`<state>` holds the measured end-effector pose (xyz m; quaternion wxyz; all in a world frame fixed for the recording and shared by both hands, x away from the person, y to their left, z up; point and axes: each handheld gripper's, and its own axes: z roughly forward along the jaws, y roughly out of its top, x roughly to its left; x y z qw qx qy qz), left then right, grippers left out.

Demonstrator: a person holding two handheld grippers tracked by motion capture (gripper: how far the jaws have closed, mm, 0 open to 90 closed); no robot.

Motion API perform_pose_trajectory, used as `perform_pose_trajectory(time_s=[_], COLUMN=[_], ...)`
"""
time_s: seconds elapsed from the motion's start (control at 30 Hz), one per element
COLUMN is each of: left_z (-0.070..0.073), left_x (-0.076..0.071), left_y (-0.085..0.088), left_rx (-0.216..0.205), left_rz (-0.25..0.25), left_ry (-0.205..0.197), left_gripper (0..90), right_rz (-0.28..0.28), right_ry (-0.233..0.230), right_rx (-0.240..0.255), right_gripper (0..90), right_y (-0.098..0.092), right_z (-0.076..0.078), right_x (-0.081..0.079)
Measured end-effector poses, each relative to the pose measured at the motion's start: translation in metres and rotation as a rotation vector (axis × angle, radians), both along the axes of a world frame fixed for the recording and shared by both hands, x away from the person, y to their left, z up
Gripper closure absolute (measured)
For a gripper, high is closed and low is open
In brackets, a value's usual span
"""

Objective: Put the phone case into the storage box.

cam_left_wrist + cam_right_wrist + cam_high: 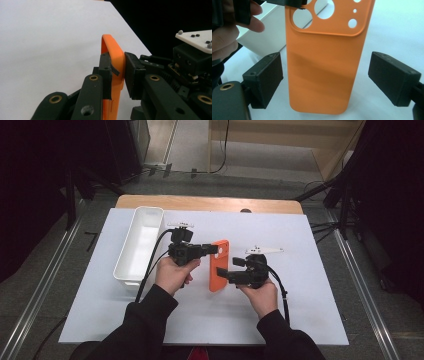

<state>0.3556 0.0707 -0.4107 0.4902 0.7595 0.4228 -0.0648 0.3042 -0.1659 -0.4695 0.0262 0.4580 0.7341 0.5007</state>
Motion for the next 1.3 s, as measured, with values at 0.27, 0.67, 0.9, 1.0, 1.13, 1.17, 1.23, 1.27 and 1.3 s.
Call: perform_pose_trajectory(time_s=[0.27,0.67,0.9,1.0,1.13,1.17,1.23,1.27,1.3], left_z=[0.004,0.008,0.009,0.010,0.012,0.013,0.014,0.015,0.015], left_x=[-0.003,-0.007,-0.008,-0.010,-0.011,-0.011,-0.012,-0.013,-0.013], left_y=[-0.001,0.000,0.000,0.001,0.001,0.002,0.002,0.001,0.002], left_rx=[0.031,0.063,0.079,0.092,0.101,0.106,0.120,0.120,0.121], left_rz=[-0.035,-0.093,-0.120,-0.133,-0.151,-0.159,-0.171,-0.173,-0.177], left_ry=[-0.026,-0.049,-0.065,-0.082,-0.092,-0.094,-0.103,-0.103,-0.107], left_gripper=[77.1,77.0,77.1,77.0,77.0,77.0,77.1,77.0,77.0], right_rz=[0.043,0.166,0.222,0.237,0.257,0.264,0.277,0.281,0.283], right_ry=[-0.016,-0.043,-0.046,-0.049,-0.044,-0.045,-0.050,-0.055,-0.056], right_rx=[0.005,-0.038,-0.060,-0.070,-0.087,-0.093,-0.106,-0.112,-0.116], right_gripper=[11.8,12.8,12.8,12.8,12.8,12.8,12.8,12.8,12.8], right_y=[-0.011,-0.018,-0.019,-0.020,-0.021,-0.021,-0.021,-0.022,-0.022], right_z=[0.009,0.020,0.025,0.025,0.027,0.027,0.028,0.028,0.028], right_x=[0.001,0.000,-0.001,0.000,-0.001,0.000,-0.001,-0.001,-0.001])
